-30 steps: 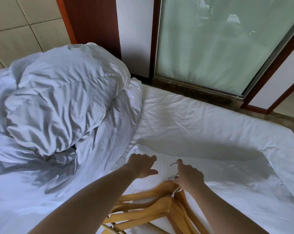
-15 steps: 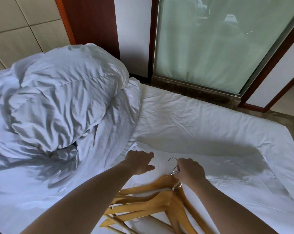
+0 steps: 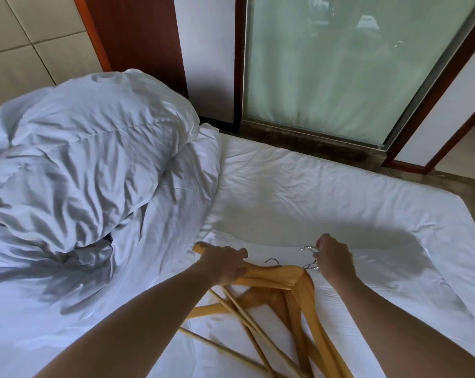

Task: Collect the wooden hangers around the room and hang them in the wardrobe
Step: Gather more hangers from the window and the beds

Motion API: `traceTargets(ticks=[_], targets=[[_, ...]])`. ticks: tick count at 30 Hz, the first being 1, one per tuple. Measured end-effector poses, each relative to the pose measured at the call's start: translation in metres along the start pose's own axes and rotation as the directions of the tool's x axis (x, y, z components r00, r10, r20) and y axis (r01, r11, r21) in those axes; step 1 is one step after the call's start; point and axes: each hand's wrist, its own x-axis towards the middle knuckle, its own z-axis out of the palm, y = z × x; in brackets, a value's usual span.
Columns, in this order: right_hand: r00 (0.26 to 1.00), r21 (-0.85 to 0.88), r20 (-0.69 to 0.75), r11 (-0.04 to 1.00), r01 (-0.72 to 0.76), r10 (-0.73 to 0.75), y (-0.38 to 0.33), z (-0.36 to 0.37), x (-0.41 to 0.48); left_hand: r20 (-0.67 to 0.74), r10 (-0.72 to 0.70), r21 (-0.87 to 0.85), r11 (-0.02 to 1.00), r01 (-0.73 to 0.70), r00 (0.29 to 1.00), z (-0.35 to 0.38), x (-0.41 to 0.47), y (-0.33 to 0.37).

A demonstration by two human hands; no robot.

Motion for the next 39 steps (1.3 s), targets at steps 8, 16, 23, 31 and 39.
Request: traceTargets(ticks=[8,16,23,31,39], targets=[[0.994,-0.107,0.106,0.993,0.049,-0.038,0.011,-0.001,-0.005,0.015,0.000,-0.041,0.999,0.000,1.000,-0.005,0.013,0.005],[0.979,-0.136,0.112,0.973,0.187,-0.172,-0.052,-0.036,-0.015,-0.069,-0.065,-0.071,0.996,0.060,0.995,-0.054,-0.026,-0.031],[0.864,-0.161,0.234,0.858,0.487,-0.447,-0.135,-0.035,-0.056,-0.126,-0.271,-0.094,0.961,0.261,0.954,-0.084,-0.115,-0.113],[0.763,-0.114,0.196,0.759,0.641,-0.616,-0.290,-0.044,-0.100,-0.169,-0.479,-0.173,0.875,0.453,0.861,-0.107,-0.248,-0.209],[0.626,-0.074,0.158,0.623,0.778,-0.763,-0.472,-0.033,-0.184,-0.167,-0.584,-0.254,0.804,0.537,0.794,-0.121,-0.382,-0.333]])
